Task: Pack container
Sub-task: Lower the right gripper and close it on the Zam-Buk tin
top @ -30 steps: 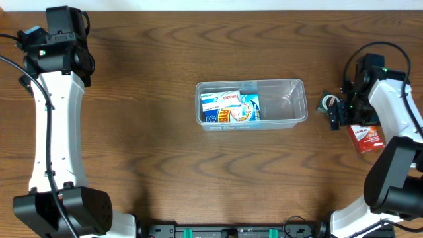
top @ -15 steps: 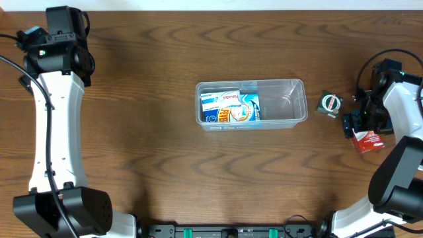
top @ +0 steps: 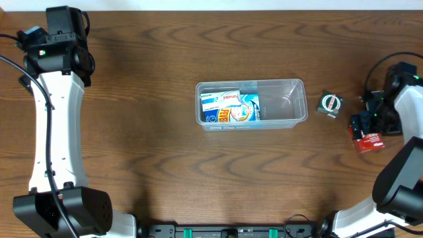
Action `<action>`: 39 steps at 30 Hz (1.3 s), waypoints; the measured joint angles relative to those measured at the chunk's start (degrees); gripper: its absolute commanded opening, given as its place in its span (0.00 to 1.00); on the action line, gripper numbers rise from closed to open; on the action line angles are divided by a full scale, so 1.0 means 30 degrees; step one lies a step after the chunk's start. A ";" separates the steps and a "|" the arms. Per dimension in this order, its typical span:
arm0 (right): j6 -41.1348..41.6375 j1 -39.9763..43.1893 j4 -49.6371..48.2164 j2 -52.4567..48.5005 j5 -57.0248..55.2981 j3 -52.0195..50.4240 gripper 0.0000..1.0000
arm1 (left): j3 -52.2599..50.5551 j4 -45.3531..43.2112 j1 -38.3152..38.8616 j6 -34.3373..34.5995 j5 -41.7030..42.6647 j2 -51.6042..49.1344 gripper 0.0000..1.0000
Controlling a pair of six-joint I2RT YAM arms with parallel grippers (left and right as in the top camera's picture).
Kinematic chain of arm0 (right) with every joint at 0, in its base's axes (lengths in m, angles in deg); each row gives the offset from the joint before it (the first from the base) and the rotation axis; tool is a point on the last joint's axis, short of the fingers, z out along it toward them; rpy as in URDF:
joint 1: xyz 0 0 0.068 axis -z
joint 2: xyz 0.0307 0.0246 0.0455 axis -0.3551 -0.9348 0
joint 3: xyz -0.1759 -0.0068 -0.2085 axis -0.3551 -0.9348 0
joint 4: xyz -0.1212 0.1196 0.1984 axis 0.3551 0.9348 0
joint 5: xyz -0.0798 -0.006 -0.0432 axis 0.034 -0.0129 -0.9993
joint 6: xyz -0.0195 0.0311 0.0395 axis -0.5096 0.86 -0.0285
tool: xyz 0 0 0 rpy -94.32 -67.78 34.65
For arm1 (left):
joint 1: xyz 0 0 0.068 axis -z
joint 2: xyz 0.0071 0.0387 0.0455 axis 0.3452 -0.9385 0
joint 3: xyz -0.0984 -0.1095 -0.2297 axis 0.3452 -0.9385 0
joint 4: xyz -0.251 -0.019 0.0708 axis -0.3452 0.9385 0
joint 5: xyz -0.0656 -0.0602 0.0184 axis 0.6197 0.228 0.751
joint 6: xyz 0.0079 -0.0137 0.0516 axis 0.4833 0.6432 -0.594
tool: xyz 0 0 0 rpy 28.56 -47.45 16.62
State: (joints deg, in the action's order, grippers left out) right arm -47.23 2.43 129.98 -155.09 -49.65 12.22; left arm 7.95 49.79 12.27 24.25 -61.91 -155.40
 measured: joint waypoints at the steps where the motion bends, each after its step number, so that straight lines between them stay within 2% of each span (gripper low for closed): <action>1: -0.0197 0.0124 -0.0073 0.0000 0.0153 0.0000 0.94 | 0.0000 0.0000 0.0000 0.0000 0.0000 0.0000 0.98; 9: -0.1996 0.0211 -0.0627 0.0000 0.1530 0.0000 0.99 | 0.0000 0.0000 0.0000 0.0000 0.0000 0.0000 0.98; 16: -0.3468 -0.0015 -0.0889 -0.0007 0.1632 0.0000 0.99 | 0.0000 0.0000 0.0000 0.0000 0.0000 0.0000 0.98; 35: -0.3876 -0.0131 -0.3475 -0.0976 -0.0029 -0.1690 0.99 | 0.0000 0.0000 0.0000 0.0000 0.0000 0.0000 0.98; 39: -0.3876 -0.1042 -0.3716 -0.0976 -0.0189 -0.1690 0.99 | 0.0000 0.0000 -0.0007 0.0000 0.0000 0.0000 0.98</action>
State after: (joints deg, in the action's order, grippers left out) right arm -58.86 -0.70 118.83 -158.01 -50.22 7.14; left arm 7.95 49.79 12.25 24.25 -61.91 -155.40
